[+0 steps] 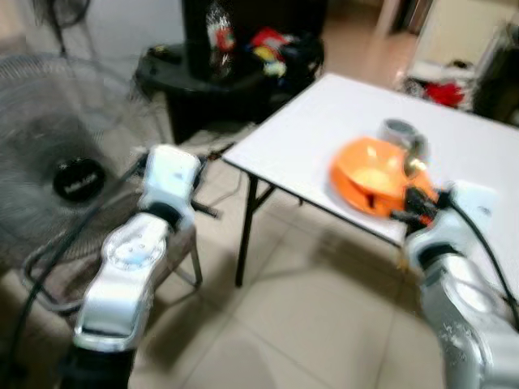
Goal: Setting the table
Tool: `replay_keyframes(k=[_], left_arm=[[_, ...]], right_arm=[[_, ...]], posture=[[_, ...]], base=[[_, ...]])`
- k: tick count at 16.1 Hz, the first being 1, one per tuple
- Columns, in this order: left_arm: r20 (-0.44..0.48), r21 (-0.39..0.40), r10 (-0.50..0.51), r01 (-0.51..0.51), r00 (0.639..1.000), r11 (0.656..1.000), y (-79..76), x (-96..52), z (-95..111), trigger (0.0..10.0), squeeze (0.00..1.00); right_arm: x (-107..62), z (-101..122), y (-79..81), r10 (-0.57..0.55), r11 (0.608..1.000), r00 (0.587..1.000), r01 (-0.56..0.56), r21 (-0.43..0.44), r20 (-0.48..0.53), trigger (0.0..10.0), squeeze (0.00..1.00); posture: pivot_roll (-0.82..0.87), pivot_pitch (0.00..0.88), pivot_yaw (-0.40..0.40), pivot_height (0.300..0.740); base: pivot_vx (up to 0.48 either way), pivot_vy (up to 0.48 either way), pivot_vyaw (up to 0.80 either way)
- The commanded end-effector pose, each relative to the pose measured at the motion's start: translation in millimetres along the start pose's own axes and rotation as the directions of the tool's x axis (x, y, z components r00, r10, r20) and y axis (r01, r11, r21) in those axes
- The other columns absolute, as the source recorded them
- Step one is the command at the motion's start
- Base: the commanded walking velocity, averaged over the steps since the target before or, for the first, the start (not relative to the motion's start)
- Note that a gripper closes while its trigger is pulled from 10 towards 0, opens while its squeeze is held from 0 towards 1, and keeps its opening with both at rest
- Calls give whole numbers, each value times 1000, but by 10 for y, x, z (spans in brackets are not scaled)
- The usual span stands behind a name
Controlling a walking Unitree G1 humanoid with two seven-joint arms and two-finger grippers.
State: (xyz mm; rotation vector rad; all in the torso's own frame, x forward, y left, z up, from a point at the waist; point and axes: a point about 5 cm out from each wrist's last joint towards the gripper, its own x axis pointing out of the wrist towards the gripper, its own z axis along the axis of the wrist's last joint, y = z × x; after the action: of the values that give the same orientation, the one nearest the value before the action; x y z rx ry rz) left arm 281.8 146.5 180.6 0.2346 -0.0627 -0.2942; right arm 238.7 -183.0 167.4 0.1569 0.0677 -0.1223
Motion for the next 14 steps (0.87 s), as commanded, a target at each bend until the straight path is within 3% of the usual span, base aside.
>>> replay_keyframes(k=[1, 14], left_arm=[[-6, 10, 28, -28, 1000, 1000, 91, -29, -8, 10000, 0], [-5, 16, 7, -7, 1000, 1000, 90, -23, -5, 10000, 0]], right_arm=[[11, 42, 122, 55, 998, 998, -55, 15, 21, 10000, 0], [2, 39, 146, 69, 998, 997, -69, 12, 23, 10000, 0]], posture=[[60, 0, -69, 740], [61, 0, -61, 740]], base=[[375, 0, 0], [365, 0, 0]])
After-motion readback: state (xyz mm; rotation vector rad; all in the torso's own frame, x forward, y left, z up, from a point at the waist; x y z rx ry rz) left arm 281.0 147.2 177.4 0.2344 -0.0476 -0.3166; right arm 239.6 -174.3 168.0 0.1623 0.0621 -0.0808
